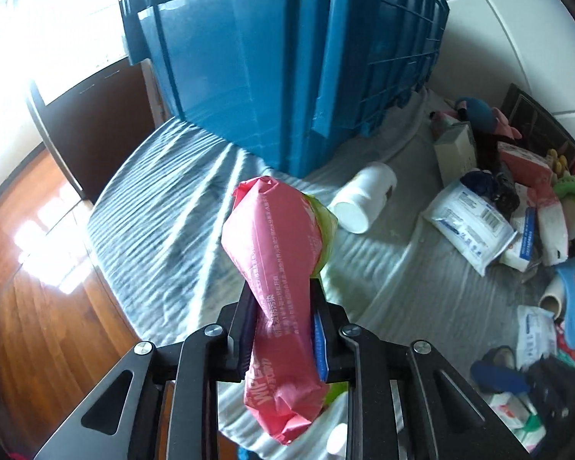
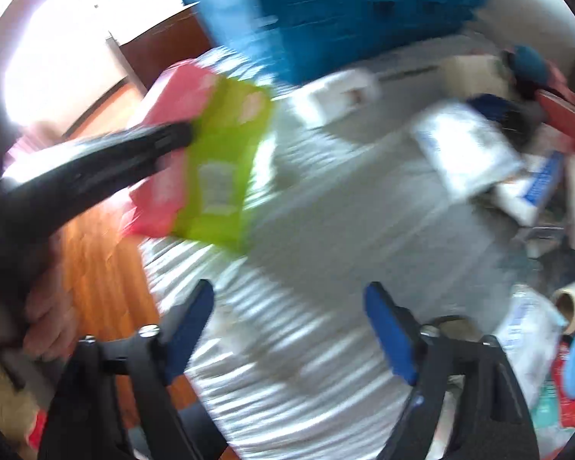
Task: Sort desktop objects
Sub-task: 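Lift the wipes pack with the left gripper while the right closes on the small white bottle, then carry the wipes pack in the left gripper while the right carries the white bottle to the crate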
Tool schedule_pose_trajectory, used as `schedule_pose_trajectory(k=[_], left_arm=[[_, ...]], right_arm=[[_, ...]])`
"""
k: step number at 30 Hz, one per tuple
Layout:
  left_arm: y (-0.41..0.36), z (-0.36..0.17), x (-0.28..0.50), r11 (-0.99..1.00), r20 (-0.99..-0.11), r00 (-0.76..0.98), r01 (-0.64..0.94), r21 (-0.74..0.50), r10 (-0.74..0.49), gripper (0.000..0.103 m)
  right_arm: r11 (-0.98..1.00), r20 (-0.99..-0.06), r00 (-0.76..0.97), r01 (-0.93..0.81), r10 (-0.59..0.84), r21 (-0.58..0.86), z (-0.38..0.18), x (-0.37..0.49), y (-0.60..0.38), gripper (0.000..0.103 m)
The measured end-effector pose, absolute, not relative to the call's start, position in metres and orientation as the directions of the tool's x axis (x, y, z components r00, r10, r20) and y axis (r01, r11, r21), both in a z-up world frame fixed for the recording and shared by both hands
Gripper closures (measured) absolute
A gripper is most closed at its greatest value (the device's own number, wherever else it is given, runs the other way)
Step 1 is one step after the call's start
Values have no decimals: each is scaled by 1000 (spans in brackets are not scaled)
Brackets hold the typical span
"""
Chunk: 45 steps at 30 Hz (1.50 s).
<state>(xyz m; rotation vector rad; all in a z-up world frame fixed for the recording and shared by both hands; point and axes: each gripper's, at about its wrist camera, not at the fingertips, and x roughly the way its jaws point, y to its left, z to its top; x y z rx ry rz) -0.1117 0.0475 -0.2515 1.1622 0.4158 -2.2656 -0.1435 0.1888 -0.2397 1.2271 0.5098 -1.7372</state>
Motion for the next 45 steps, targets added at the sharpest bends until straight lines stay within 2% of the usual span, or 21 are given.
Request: schedule_pose_trajectory(k=[3, 6, 7, 8, 10, 20, 23, 25, 33, 38, 42, 45], left_arm=[[37, -262, -101, -787, -809, -487, 614, -49, -330, 79], [38, -263, -99, -793, -802, -496, 607, -46, -333, 79], [41, -262, -101, -795, -801, -492, 605, -33, -341, 79], [44, -262, -101, -797, -803, -489, 603, -28, -342, 79], [51, -260, -99, -802, -806, -491, 596, -34, -331, 79], [80, -259, -91, -770, -819, -454, 638, -22, -353, 79], [80, -265, -94, -760, -836, -420, 650, -5, -353, 73], [78, -272, -96, -750, -847, -394, 661, 9, -357, 66], [77, -278, -97, -751, -841, -397, 660, 17, -367, 64], [78, -276, -94, -753, -834, -413, 658, 4, -365, 66], [81, -265, -91, -764, -822, -446, 645, -19, -356, 76], [85, -256, -90, -772, -813, -464, 635, -29, -352, 80]], right_arm=[[-420, -915, -59, 899, -399, 126, -269, -111, 176, 26], [-417, -906, -155, 909, -395, 26, -284, -100, 170, 35], [-423, -901, -180, 906, -395, 4, -288, -100, 168, 44], [-450, -899, -185, 893, -398, 15, -290, -108, 169, 60], [-499, -895, -193, 866, -402, 37, -294, -125, 170, 73], [-528, -901, -172, 846, -397, 71, -328, -165, 162, 73], [-524, -902, -161, 848, -401, 81, -337, -171, 156, 73], [-525, -901, -154, 846, -405, 92, -343, -175, 152, 73], [-524, -902, -155, 847, -402, 88, -360, -180, 142, 73], [-527, -902, -166, 847, -398, 76, -355, -172, 145, 73], [-538, -903, -179, 841, -390, 65, -350, -169, 144, 73], [-542, -896, -193, 838, -400, 61, -344, -167, 146, 73]])
